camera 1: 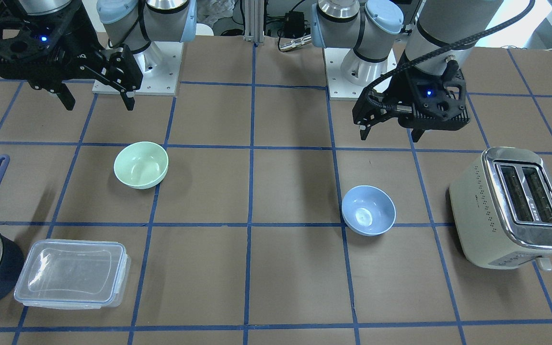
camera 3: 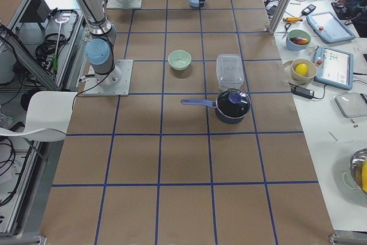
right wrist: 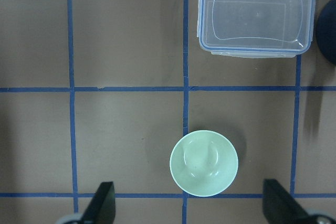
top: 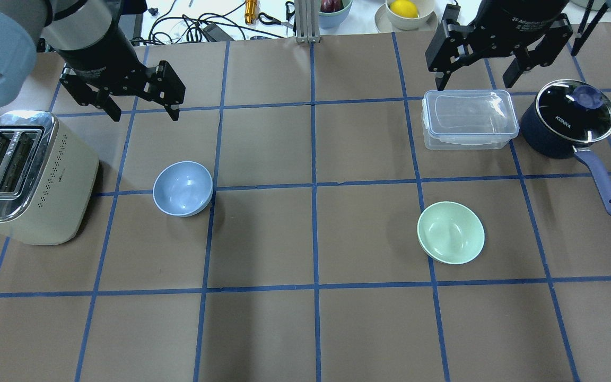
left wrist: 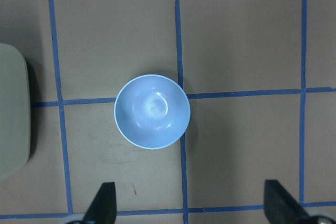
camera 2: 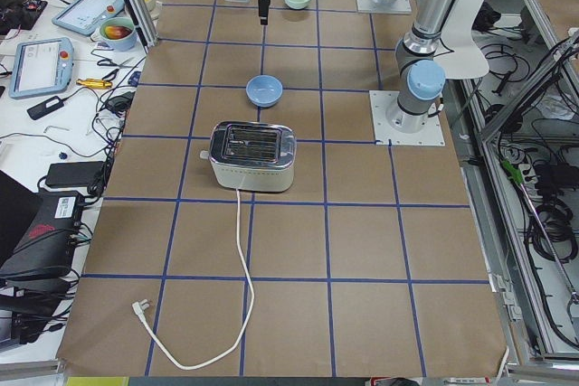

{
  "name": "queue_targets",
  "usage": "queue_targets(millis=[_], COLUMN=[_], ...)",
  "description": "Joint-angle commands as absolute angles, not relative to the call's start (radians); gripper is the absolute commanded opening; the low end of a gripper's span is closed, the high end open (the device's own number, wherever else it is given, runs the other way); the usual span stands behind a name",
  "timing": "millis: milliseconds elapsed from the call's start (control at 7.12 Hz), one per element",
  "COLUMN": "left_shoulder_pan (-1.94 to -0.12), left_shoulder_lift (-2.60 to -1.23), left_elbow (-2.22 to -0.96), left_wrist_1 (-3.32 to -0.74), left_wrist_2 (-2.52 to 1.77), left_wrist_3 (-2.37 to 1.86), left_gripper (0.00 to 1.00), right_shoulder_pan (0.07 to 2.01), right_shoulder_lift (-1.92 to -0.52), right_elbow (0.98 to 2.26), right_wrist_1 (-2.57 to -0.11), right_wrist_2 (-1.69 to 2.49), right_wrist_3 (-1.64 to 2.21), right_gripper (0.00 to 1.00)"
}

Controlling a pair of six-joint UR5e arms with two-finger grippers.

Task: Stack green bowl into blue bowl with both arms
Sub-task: 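Lower the left gripper onto the rim of the light blue bowl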

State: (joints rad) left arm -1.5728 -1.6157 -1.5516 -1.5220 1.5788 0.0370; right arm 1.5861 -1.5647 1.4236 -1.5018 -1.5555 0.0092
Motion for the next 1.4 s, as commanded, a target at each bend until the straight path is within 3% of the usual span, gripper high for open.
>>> queue_targets(millis=[0,281,421,842,982,1263], left_shoulder_pan=[-1.575,-1.62,-1.626,-1.631,-1.64,-1.657], left_shoulder_lift=[-1.646,-1.699,-1.732,-1.843,-1.871,-1.899], left_elbow=[-1.742,-2.007,-2.078,-2.089,-2.091,-2.089], left_wrist_1=[-1.285,-0.918,-0.829,-0.692,-0.633,-0.621], left_wrist_2=[1.565,1.563,1.568,1.575,1.577,1.661], left_wrist_3=[0.025,0.009,0.009,-0.009,-0.009,-0.005], left_gripper=[1.0,1.0,1.0,0.97,0.81,0.13], right_shoulder_pan=[1.585,1.585,1.579,1.574,1.571,1.55], right_shoulder_lift=[-1.563,-1.563,-1.563,-1.562,-1.562,-1.549], right_elbow=[1.424,1.425,1.427,1.427,1.43,1.457], right_wrist_1=[-1.502,-1.502,-1.5,-1.486,-1.468,-1.479], right_wrist_2=[-1.555,-1.555,-1.558,-1.562,-1.562,-1.563], right_wrist_3=[0.009,0.002,-0.005,0.0,-0.002,-0.033], right_gripper=[1.0,1.0,1.0,1.0,1.0,1.0])
